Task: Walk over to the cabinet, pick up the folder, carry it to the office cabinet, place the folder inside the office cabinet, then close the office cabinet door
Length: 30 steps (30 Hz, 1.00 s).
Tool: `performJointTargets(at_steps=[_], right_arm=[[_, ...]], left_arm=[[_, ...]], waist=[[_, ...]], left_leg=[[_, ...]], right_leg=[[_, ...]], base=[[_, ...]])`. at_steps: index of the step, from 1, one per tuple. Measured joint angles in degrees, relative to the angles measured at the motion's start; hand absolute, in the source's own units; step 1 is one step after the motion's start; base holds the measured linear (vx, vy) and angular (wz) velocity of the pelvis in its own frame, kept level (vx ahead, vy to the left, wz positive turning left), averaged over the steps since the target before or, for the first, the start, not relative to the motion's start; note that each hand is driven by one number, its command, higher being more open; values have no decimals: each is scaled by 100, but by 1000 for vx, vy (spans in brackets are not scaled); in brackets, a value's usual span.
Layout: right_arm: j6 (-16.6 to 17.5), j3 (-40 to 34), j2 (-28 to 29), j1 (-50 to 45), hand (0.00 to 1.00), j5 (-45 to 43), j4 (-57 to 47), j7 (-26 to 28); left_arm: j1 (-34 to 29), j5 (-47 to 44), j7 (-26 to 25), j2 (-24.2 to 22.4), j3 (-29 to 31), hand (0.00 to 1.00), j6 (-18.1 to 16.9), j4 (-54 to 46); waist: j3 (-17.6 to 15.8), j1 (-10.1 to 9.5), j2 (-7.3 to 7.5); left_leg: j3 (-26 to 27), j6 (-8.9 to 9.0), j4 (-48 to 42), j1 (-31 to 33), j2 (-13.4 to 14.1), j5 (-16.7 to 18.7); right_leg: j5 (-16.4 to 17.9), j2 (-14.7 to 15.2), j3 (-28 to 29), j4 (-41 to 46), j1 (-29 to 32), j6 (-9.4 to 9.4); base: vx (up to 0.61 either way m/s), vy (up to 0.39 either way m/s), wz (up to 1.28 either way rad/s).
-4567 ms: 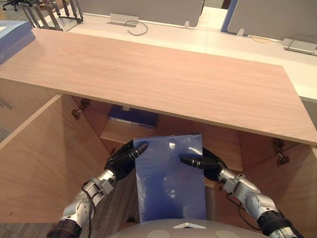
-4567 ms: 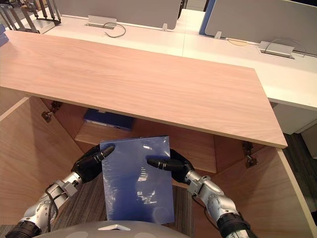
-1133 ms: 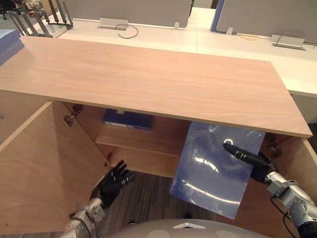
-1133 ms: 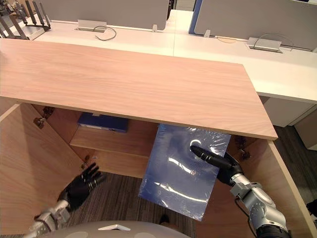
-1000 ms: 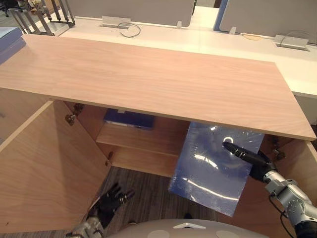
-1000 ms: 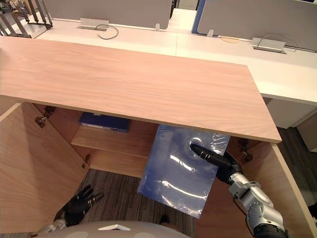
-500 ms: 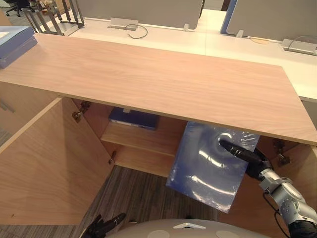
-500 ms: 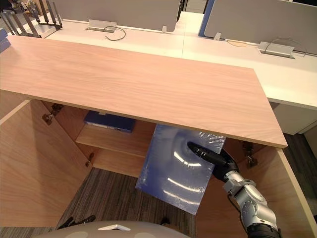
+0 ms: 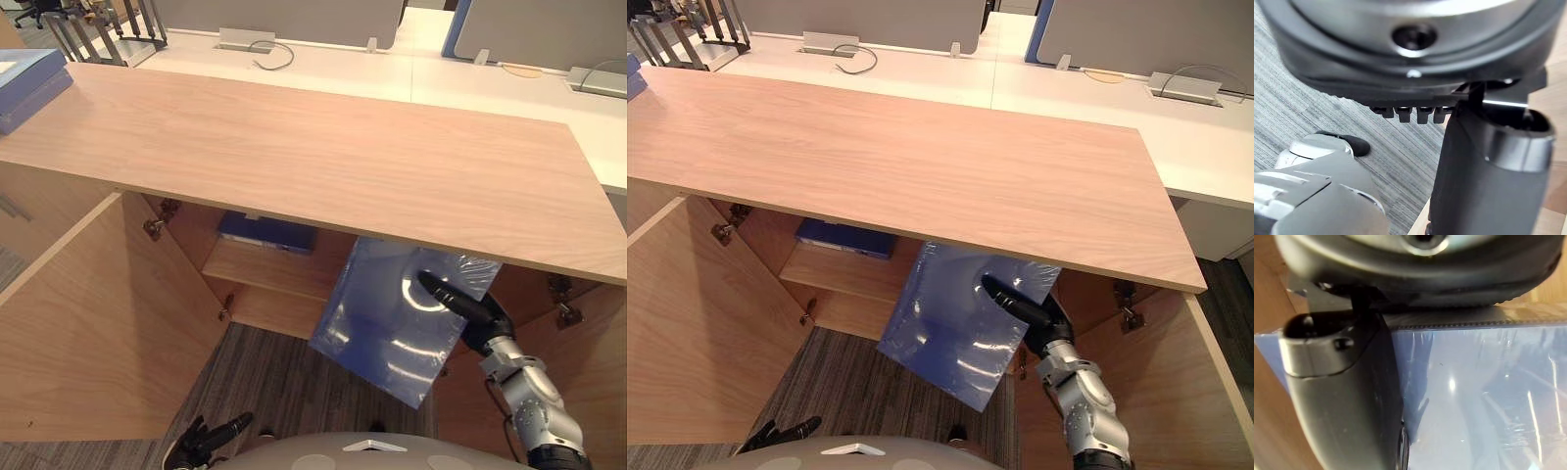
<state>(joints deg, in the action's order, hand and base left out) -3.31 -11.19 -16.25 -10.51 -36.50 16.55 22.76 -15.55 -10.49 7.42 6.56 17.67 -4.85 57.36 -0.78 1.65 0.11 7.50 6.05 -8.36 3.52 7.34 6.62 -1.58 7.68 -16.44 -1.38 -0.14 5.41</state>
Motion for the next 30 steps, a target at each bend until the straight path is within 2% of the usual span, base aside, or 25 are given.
performJointTargets(at_steps=[5,9,13,18,21,25,27,28,30], right_arm=[[34,259,330,-1,0,-70,6,-127],[47,345,368,-10,0,-127,18,-234],[292,330,570,57,0,-667,24,-380],[507,492,815,640,0,-1041,53,-611],[665,615,816,1104,0,-1222,52,-820],[803,828,813,1594,0,-1401,52,-1032],[867,956,820,1808,0,-1453,54,-1101],[922,1024,822,1966,0,-1455,52,-1114],[1016,1208,905,2118,0,-1588,-58,-1208]], left_arm=[[171,20,-112,-32,-214,100,-1,0],[209,63,-205,-54,-332,100,-10,-4],[413,196,-269,-57,-461,100,-22,-28],[584,208,-437,-94,-639,100,-142,-303],[719,210,-567,-105,-896,100,-185,-624],[903,221,-726,-92,-1093,100,-260,-970],[910,231,-746,-94,-1112,100,-268,-1128],[947,241,-802,-111,-1129,100,-265,-1242],[1067,250,-937,-120,-1229,100,-264,-1518]], waist=[[-303,-49,9],[-368,-84,-26],[-550,-138,-64],[-927,-183,-157],[-1278,-244,-294],[-1629,-319,-365],[-1727,-341,-379],[-1843,-340,-426],[-2133,-445,-446]], left_leg=[[13,-4,-233,206,27,80],[-10,-29,-493,325,32,237],[-102,-82,-824,566,6,375],[49,-191,-1400,1147,46,584],[253,-331,-1955,1573,90,823],[518,-522,-2651,2124,129,1142],[643,-601,-2891,2317,173,1265],[682,-666,-3076,2438,238,1348],[716,-714,-3519,2576,335,1539]], right_leg=[[66,17,63,243,248,10],[153,51,72,395,313,36],[184,113,-13,507,394,60],[205,176,189,980,1053,73],[206,248,438,1403,1594,76],[262,408,597,2017,2328,156],[277,486,516,2188,2586,131],[339,616,278,2322,2674,26],[346,842,-126,2879,2892,25]], base=[[-24,6,-3],[1,19,-1],[-12,43,10],[-82,61,-20],[-125,101,-39],[-129,111,-38],[-111,89,-37],[-74,77,-27],[-78,46,-20]])
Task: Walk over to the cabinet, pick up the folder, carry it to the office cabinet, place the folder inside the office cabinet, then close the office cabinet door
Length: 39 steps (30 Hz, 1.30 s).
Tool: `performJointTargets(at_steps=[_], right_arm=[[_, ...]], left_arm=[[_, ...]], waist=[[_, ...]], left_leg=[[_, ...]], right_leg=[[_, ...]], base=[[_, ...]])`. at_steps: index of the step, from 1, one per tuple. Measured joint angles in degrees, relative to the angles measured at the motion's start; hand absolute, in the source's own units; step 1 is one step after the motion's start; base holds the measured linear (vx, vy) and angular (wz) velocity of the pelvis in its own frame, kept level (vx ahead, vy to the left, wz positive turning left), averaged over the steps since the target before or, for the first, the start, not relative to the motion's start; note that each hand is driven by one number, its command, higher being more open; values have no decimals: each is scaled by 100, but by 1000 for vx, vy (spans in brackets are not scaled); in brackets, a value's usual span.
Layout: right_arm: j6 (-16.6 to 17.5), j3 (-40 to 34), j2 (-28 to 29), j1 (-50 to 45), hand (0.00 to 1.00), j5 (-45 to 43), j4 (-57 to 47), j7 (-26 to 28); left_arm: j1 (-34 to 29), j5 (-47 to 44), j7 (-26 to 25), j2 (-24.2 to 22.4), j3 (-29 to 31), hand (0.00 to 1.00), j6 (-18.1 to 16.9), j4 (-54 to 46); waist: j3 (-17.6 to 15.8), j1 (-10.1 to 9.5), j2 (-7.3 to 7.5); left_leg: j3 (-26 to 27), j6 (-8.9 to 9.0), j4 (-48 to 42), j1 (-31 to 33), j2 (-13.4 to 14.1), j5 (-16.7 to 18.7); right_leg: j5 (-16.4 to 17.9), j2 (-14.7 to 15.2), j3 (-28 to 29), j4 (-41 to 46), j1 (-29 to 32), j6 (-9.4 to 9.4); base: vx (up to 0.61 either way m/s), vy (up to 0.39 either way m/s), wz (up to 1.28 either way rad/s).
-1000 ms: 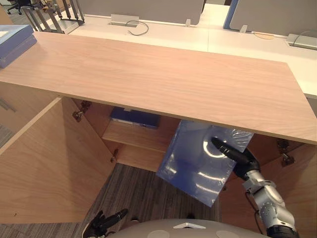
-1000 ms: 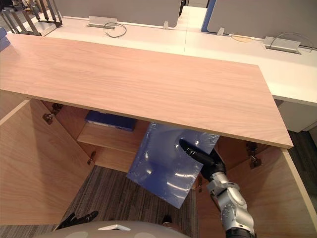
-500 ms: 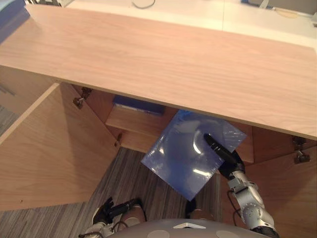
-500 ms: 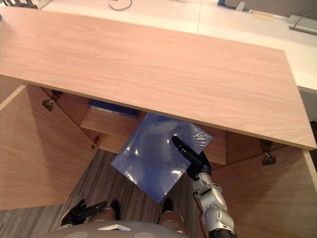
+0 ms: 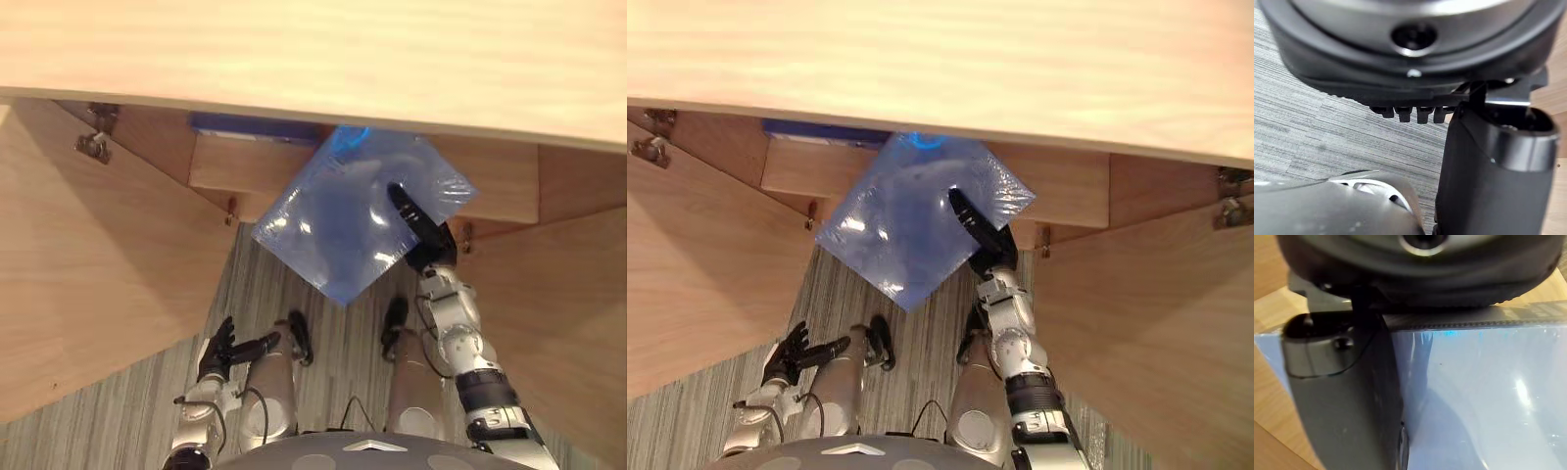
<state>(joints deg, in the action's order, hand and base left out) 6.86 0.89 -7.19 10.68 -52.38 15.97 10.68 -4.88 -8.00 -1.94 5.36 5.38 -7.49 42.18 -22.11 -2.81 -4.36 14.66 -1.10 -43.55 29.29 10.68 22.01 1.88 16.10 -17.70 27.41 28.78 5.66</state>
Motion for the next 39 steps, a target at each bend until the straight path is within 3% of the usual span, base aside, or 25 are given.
performJointTargets(at_steps=[2,6,14,16,21,26,35,39], right_arm=[[10,96,94,21,0,-65,-196,-15],[49,283,256,90,0,-113,-830,-56],[859,244,632,268,0,-493,-1919,-320],[903,156,699,256,0,-548,-1917,-423],[1038,104,820,238,0,-771,-1915,-592],[1409,-52,1131,298,0,-990,-1915,-889],[1579,-608,1125,143,0,-1053,-1885,-1377],[1923,-994,1126,162,0,-1384,-1886,-1663]], left_arm=[[41,25,-77,-5,-12,100,-5,-235],[333,83,-295,-151,-116,100,-35,-721],[433,190,-693,-391,-275,100,-134,-1583],[439,190,-791,-420,-276,100,-137,-1649],[438,188,-923,-485,-342,100,-146,-1796],[432,183,-995,-490,-462,100,-158,-1809],[431,160,-1014,-513,-688,100,-164,-1970],[431,161,-1006,-556,-858,100,-192,-2042]], waist=[[-50,-49,70],[-298,-27,118],[-352,-101,169],[-364,-159,167],[-453,-191,99],[-481,-201,44],[-486,-193,11],[-444,-198,-64]], left_leg=[[3,-27,-238,232,4,83],[-165,-95,-893,737,-37,268],[-608,-28,-2264,1882,4,776],[-619,-7,-2403,1979,13,835],[-663,8,-2459,2049,21,852],[-601,10,-2371,2000,-7,850],[-547,7,-2252,1876,-67,847],[-649,10,-2197,1801,-118,845]], right_leg=[[145,186,-239,394,283,-125],[576,599,-408,1369,758,-108],[1427,1058,-304,3133,1850,-160],[1516,1087,-241,3318,1987,-167],[1578,1094,-229,3407,2045,-195],[1578,1116,-191,3365,2063,-194],[1580,1174,-182,3335,2003,-190],[1603,1187,-297,3251,1793,-155]], base=[[-66,-18,-4],[-72,-43,25],[-58,-65,19],[-10,-39,1],[7,-14,2],[0,0,0],[7,1,1],[17,6,11]])
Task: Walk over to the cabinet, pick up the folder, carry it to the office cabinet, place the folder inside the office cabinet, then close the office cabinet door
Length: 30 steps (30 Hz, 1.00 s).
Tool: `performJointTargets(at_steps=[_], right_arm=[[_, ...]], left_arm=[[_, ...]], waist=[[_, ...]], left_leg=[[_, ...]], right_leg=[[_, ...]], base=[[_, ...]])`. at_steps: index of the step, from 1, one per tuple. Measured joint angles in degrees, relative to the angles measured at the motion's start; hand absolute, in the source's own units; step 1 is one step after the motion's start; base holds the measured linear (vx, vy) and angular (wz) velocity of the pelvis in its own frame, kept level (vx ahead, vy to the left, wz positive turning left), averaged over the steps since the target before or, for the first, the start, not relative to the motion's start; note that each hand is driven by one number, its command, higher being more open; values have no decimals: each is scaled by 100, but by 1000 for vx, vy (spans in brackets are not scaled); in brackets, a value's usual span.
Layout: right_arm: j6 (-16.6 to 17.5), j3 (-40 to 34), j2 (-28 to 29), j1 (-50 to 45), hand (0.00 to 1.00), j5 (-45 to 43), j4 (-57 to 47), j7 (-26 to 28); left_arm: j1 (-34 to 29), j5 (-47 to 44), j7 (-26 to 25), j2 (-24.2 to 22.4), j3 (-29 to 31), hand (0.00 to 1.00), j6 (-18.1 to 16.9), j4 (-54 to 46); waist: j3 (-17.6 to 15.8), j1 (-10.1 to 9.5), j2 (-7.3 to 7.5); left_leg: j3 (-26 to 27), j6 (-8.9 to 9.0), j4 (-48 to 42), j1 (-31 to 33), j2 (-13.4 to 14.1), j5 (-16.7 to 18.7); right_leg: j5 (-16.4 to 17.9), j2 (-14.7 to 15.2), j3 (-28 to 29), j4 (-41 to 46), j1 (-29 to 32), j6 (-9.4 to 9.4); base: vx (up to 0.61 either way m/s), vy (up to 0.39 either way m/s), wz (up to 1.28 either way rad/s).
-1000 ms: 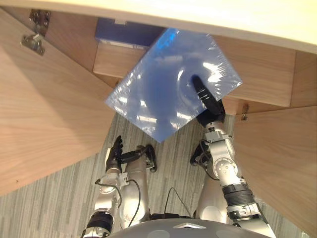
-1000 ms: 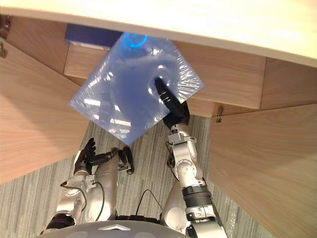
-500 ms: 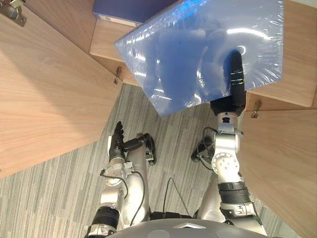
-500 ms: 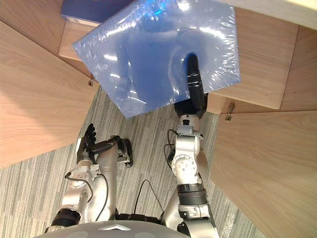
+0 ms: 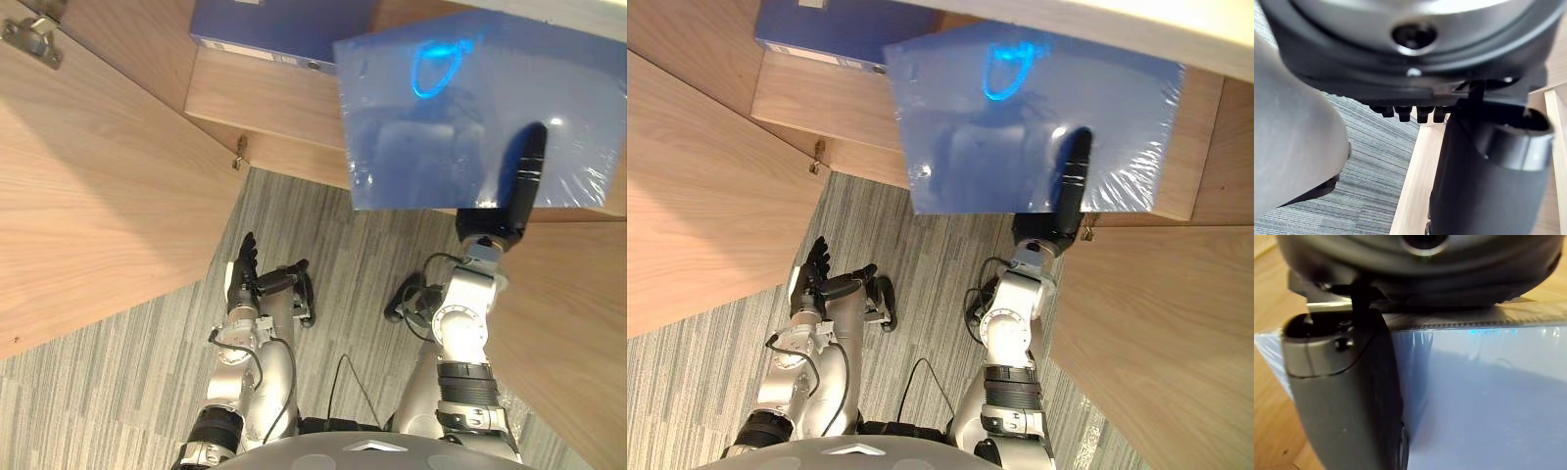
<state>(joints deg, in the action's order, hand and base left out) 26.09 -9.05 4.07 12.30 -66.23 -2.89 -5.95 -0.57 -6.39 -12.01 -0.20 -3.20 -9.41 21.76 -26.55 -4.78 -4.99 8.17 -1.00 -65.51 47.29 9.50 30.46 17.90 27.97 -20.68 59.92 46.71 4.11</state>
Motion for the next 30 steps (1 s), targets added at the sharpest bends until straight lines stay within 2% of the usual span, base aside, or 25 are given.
performJointTargets(at_steps=[5,9,11,16,20,30], right_arm=[[350,-541,98,384,0,-222,-9,-331],[675,-970,240,785,0,-249,-27,-530],[832,-1186,245,973,0,-506,-27,-635],[1066,-1595,236,1203,0,-609,-26,-812],[1202,-1918,235,1319,0,-734,181,-819],[1228,-2275,167,1301,0,-1178,609,-884]], left_arm=[[-97,-1,7,-41,-50,100,-5,3],[-251,-1,9,-59,-121,100,-4,31],[-278,1,32,-87,-151,100,-7,84],[-302,29,111,-126,-159,100,-19,493],[-402,30,152,-100,-150,100,-17,582],[-420,23,215,-42,-146,100,5,549]], waist=[[124,-7,-144],[369,-32,-243],[539,-107,-275],[749,-137,-248],[762,-137,-238],[773,-107,-202]], left_leg=[[-44,-6,72,-43,-30,-6],[-63,-6,174,-72,-108,-10],[-97,-5,216,-79,-109,-10],[-147,-5,344,-205,-225,-12],[-139,-8,452,-390,-292,-17],[-128,-8,500,-412,-287,-17]], right_leg=[[21,3,-125,-116,-139,4],[37,89,-200,-134,-191,5],[38,97,-277,-183,-251,4],[37,186,-357,-238,-414,5],[32,201,-346,-317,-586,13],[28,200,-333,-332,-588,18]], base=[[39,17,7],[65,0,10],[64,-1,5],[59,11,11],[49,20,6],[7,1,0]])
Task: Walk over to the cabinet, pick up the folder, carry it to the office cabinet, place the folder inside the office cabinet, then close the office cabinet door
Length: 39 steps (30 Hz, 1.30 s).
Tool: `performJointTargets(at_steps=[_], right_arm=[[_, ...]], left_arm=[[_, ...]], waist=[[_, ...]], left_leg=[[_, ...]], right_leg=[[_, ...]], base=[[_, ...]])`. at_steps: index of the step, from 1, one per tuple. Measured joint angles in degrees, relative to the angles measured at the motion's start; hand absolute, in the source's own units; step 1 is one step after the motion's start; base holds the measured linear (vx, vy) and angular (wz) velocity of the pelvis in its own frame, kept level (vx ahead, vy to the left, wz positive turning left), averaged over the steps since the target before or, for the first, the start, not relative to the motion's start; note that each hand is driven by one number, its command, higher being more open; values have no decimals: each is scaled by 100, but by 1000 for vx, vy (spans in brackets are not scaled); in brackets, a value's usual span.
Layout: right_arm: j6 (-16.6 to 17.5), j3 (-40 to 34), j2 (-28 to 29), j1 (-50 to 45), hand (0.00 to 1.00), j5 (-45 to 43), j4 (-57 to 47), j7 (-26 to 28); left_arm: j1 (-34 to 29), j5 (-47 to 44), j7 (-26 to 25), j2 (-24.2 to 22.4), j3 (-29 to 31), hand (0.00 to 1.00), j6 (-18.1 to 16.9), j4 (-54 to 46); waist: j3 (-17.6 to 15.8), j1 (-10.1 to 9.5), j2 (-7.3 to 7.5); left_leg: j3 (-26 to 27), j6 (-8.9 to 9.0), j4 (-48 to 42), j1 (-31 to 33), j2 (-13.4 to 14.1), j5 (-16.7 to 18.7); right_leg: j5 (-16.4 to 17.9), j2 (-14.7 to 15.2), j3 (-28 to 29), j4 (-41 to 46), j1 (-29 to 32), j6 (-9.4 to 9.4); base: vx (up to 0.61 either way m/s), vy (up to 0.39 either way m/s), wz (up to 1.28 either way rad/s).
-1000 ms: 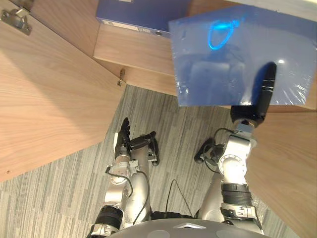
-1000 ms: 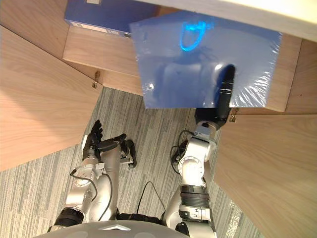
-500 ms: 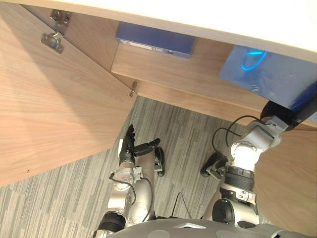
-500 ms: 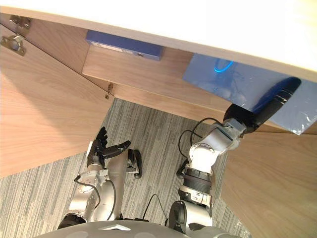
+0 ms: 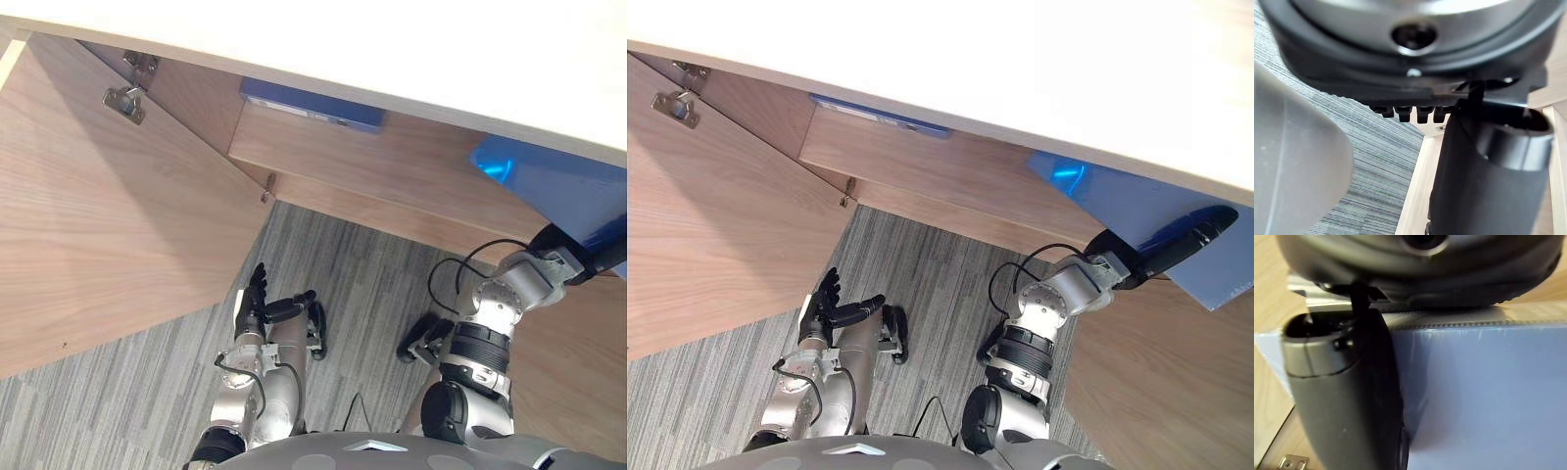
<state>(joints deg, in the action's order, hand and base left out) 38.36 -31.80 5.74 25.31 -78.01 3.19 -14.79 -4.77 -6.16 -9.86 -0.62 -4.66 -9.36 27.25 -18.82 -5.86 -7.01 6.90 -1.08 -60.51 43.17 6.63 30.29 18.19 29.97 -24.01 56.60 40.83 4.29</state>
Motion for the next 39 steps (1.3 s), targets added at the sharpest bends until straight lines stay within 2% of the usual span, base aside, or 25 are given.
performJointTargets(at_steps=[4,11,15,20,23,27,35,39], right_arm=[[-137,35,-183,-79,0,12,70,-87],[-726,97,-375,-395,0,72,176,-90],[-800,83,-504,-519,0,103,176,-85],[-1163,83,-979,-567,0,119,417,-85],[-1405,84,-1415,-322,0,125,746,-85],[-1548,84,-1776,128,0,127,1031,-85],[-1668,71,-2378,992,0,61,1880,-17],[-1675,43,-2437,1238,0,47,2196,0]], left_arm=[[2,-35,34,14,1,100,79,-123],[9,-135,71,71,119,100,143,-320],[11,-252,71,69,204,100,221,-319],[10,-431,94,71,406,100,223,-320],[9,-528,167,70,460,100,223,-319],[-7,-703,185,73,506,100,229,-305],[-14,-903,288,191,569,100,228,-257],[-12,-902,302,202,548,100,229,-171]], waist=[[-10,5,42],[-46,113,291],[-85,138,357],[-109,134,397],[-111,139,400],[-131,133,432],[-167,111,493],[-176,96,496]], left_leg=[[0,0,-6,5,6,0],[51,0,-38,29,115,1],[80,1,-48,40,144,2],[79,6,-55,54,212,4],[78,11,-52,93,217,1],[54,40,-51,140,217,-16],[55,41,-23,135,195,-19],[90,39,-8,54,182,-20]], right_leg=[[0,-5,1,0,0,0],[-16,-119,10,-87,15,29],[-18,-133,16,-91,43,33],[-18,-208,20,-112,61,33],[-21,-217,15,-126,101,37],[-26,-216,-14,-137,115,46],[-27,-166,-79,-150,82,47],[-27,-113,-103,-164,-6,47]], base=[[0,0,0],[-8,2,-6],[-17,-2,-5],[-14,-15,-5],[0,0,0],[-2,-1,1],[10,2,1],[60,16,2]])
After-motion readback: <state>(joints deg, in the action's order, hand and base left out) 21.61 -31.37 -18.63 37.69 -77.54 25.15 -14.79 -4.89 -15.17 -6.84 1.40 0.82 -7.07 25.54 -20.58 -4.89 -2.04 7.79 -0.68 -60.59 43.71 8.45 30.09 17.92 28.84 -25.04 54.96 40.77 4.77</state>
